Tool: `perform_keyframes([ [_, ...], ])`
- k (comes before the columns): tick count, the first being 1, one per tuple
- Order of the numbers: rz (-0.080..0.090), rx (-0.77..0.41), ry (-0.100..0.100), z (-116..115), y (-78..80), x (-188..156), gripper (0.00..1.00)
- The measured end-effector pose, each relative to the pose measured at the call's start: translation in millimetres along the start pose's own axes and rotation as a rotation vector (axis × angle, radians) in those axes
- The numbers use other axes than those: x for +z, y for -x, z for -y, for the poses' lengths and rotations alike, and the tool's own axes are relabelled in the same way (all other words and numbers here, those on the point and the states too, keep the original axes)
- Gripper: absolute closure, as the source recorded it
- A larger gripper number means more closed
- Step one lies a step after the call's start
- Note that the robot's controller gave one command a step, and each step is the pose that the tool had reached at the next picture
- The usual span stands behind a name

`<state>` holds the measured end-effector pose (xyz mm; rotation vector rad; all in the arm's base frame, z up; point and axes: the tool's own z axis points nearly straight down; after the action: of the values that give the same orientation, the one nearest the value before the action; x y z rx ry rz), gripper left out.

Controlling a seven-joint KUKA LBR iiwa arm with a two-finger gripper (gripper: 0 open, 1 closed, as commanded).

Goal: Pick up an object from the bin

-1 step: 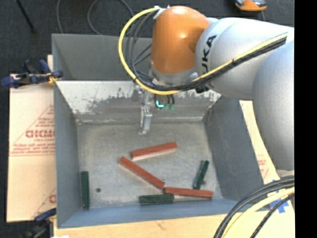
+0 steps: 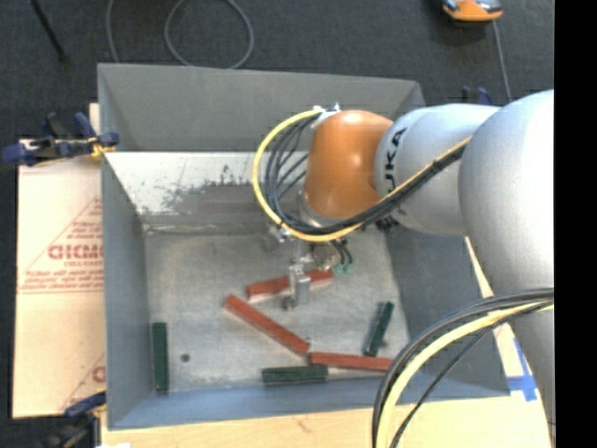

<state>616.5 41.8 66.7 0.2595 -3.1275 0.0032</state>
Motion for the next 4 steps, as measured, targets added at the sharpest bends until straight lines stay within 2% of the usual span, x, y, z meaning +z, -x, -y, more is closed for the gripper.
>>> perform_keyframes([
  [1,0.012,0.04,0.003,-11.0,-4.2,-36.1,0.0],
  [2,0.005,0.091,0.003,-10.7,-9.9,-39.8,0.0],
  [3,0.003,0.22,0.003,0.9,-15.8,-2.7,0.0],
  [4,0.006,0.219,0.003,1.5,-14.8,-3.7,0.0],
])
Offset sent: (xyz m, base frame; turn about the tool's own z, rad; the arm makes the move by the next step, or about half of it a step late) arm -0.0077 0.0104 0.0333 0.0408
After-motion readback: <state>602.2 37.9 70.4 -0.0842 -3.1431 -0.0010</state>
